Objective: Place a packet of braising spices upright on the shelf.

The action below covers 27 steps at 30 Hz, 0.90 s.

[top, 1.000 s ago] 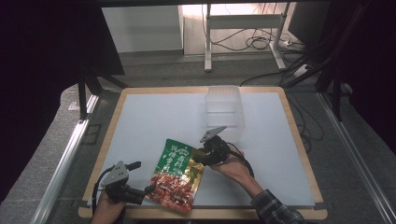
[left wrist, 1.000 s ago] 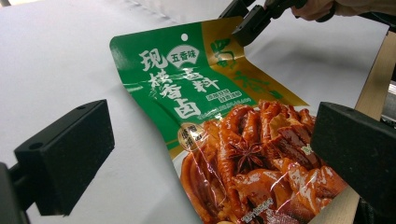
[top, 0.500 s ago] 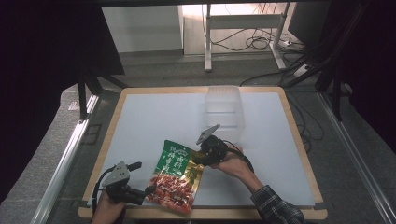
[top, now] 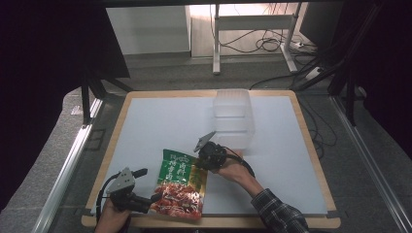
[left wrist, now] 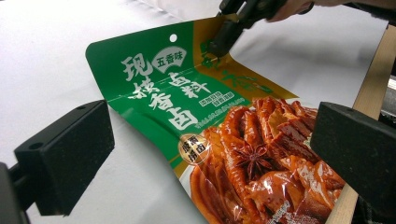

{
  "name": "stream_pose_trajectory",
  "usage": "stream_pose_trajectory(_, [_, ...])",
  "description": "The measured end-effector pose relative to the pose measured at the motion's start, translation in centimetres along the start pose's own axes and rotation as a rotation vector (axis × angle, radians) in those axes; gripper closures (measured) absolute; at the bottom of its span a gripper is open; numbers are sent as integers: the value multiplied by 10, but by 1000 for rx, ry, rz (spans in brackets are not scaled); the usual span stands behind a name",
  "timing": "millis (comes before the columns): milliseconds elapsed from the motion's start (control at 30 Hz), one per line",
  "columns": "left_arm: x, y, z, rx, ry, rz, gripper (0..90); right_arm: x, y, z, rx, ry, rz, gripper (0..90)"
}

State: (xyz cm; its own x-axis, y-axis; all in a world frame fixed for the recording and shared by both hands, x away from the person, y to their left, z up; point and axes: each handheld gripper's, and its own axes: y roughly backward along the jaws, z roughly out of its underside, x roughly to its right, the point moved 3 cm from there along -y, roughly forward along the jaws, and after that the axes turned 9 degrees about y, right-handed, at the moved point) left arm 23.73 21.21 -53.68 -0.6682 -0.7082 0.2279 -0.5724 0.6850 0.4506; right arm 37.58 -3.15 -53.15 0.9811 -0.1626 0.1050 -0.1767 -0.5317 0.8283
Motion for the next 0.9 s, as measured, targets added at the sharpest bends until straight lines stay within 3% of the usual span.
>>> stream_pose_trajectory(67, [0, 0, 0, 0, 1, 1, 0, 1, -1, 1, 5, -11, 12, 890])
stream_pose_trajectory(200, [-1, 0, 0, 1, 3, 0, 0, 4, 8, -3, 17, -76, -21, 893])
stream_pose_trajectory(267, [-1, 0, 0, 1, 7, -1, 0, 5, 11, -4, 21, -83, -26, 893])
stream_pose_trajectory(433, [-2, 1, 0, 1, 12, -8, 0, 9, 39, -14, 84, -133, -89, 894])
stream_pose_trajectory(700, [-2, 1, 0, 2, 9, -14, 0, 8, 70, -25, 146, -165, -121, 894])
stream_pose_trajectory(900, [-2, 1, 0, -1, 6, -16, 0, 7, 87, -32, 167, -161, -118, 895])
